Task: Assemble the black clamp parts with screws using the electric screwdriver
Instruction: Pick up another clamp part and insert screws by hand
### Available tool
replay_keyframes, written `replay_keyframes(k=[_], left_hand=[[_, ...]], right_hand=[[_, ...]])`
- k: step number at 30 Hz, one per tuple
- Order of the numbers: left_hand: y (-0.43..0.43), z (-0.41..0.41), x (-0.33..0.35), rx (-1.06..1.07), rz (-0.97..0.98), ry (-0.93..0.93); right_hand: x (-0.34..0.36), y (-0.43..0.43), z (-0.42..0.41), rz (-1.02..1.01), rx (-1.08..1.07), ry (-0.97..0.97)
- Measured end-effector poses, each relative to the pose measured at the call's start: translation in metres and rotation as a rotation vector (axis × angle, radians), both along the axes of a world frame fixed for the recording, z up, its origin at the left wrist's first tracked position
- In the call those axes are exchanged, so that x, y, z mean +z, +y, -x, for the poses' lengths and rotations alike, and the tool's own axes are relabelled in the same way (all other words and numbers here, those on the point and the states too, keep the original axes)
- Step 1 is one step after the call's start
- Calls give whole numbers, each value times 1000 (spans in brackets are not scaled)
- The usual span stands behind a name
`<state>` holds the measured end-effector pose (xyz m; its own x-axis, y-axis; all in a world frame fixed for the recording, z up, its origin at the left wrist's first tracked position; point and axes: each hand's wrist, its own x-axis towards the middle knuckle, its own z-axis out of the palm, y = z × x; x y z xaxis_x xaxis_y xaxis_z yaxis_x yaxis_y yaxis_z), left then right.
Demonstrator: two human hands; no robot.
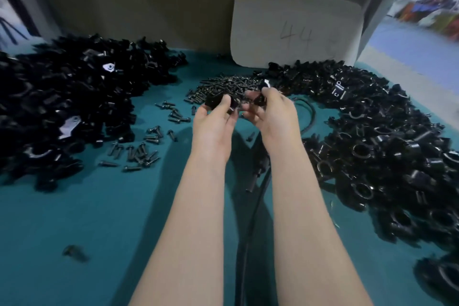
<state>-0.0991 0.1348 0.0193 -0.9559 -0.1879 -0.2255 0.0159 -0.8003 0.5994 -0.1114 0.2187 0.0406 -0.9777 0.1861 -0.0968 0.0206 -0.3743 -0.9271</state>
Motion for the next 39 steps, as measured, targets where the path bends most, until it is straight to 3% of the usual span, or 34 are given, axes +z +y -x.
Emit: replay_keyframes(k=[5,11,22,28,35,39], left_hand=[[-10,-1,-5,37,-39,49],[-8,3,-10,13,-46,44],[-6,6,-18,175,363,-170],[-10,6,-19,212,197,-83],[-19,5,-13,-14,-107,-36],[-17,6,-14,-56,-1,-16]], right_hand=[[-5,-11,2,-235,135,-6],[-11,-8,5,-194,106,-26],[-15,-13,6,-259,171,-1],[-16,-11,9,-156,219,-23],[-18,-8,10,-305,98,75],[-22,-3,11,-442,-36,89]])
